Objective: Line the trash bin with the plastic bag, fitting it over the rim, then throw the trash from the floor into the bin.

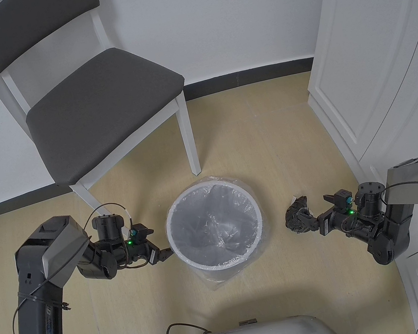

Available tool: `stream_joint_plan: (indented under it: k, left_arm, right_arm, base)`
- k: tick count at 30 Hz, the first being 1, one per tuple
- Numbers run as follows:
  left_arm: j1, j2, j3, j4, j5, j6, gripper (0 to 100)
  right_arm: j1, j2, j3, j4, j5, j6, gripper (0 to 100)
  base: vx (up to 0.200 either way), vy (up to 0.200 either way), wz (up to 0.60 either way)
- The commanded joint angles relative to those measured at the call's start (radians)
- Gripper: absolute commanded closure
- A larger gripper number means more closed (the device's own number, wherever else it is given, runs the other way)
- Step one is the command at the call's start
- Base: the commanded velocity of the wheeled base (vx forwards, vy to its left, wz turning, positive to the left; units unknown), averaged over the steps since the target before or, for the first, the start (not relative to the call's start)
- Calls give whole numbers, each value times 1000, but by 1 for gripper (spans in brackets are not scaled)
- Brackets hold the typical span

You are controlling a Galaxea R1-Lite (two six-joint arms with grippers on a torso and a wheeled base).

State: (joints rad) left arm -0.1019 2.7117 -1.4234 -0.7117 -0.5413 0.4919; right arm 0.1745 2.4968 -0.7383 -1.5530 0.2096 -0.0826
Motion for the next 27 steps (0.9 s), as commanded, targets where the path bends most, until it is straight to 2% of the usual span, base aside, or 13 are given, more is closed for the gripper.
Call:
stream_joint_plan:
  k: [1,2,11,17,18,21,22,23,24,27]
  left_arm:
    - [25,-86,49,49,0,62,0]
    - [33,-133,80,95,1,100,0]
    - [13,-389,218,129,3,103,0]
    - [-76,-576,239,259,21,102,0]
    - [-98,-590,239,278,50,102,0]
    - [-197,-598,233,311,227,99,0]
    - [-206,-596,232,311,248,97,0]
    - [-268,-590,221,313,359,79,0]
    - [-302,-584,204,316,408,59,0]
    - [-377,-530,123,370,495,13,0]
  right_arm:
    - [0,-4,5,-7,1,0,0]
    - [2,-9,7,-10,1,0,0]
    - [0,-59,20,-2,2,0,0]
    - [-23,-122,19,45,1,9,0]
    - [-27,-136,19,65,1,15,0]
    - [-33,-199,2,189,-16,35,0]
    - [-33,-207,-1,208,-18,38,0]
    - [-35,-257,-23,318,-42,66,0]
    - [-36,-285,-42,384,-61,92,0]
    - [-36,-338,-96,537,-111,165,0]
  base:
    - [0,0,0]
    - [0,0,0]
    - [0,0,0]
    - [0,0,0]
    - [0,0,0]
    - [0,0,0]
    - [0,0,0]
    - [0,0,0]
    - [0,0,0]
    - [0,0,0]
